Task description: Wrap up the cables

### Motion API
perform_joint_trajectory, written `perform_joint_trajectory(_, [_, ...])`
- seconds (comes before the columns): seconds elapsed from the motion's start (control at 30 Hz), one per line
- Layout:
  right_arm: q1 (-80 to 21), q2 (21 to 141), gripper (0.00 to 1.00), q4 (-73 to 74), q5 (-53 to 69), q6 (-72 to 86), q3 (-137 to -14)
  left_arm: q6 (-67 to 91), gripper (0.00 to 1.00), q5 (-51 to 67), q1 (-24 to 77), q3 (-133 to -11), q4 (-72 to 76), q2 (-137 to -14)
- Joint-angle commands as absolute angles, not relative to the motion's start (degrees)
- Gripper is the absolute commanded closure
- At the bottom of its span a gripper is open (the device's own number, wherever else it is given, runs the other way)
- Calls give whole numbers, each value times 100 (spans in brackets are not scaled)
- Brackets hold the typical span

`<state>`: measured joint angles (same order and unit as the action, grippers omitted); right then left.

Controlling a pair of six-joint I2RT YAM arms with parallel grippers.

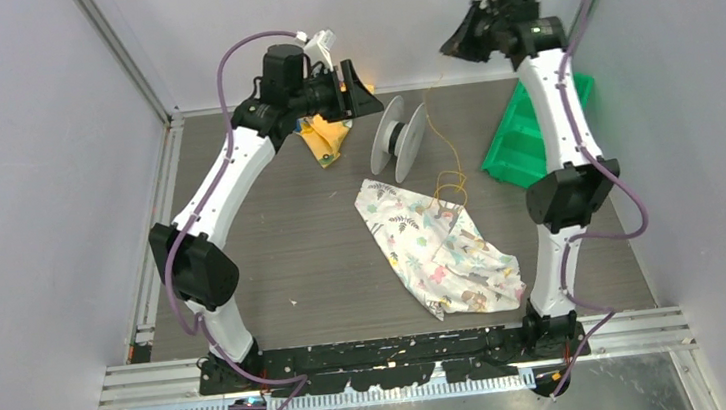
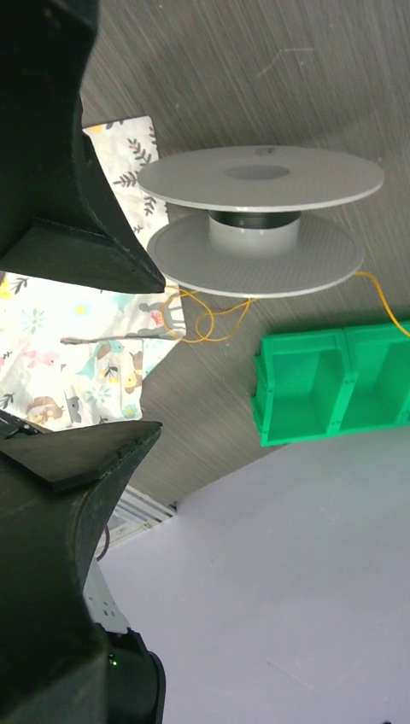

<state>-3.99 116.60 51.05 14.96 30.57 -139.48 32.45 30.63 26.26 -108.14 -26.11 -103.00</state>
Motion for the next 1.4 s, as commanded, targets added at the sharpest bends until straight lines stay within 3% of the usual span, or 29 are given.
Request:
perform_joint_trajectory(0.0, [-1056, 11884, 99, 4808, 1961, 3033, -13883, 3078, 42, 2874, 2663, -10708, -2678, -10160])
perform_joint_trajectory(0.47, [-1283, 11431, 99, 4395, 2247, 3133, -12554, 2838, 42, 2690, 2710, -10542, -2666, -10397])
perform_joint_trajectory(0.67, [-1268, 11255, 99, 4531, 2171, 3076, -12513, 2086, 31, 1991, 3010, -10281, -2464, -10403])
perform_joint_trajectory(0.8, [-1224, 11013, 99, 4727, 1965, 3036, -12442, 1613, 29, 1364, 3197, -10228, -2431, -10463])
perform_joint_trajectory(1.1, [-85, 10164, 99, 4656, 1857, 3092, -11924, 1650, 30, 1493, 3199, -10257, -2401, -10737])
perform_joint_trajectory(1.37, [299, 11224, 99, 4789, 1815, 2965, -12640, 1552, 32, 1524, 3199, -10562, -2463, -11003])
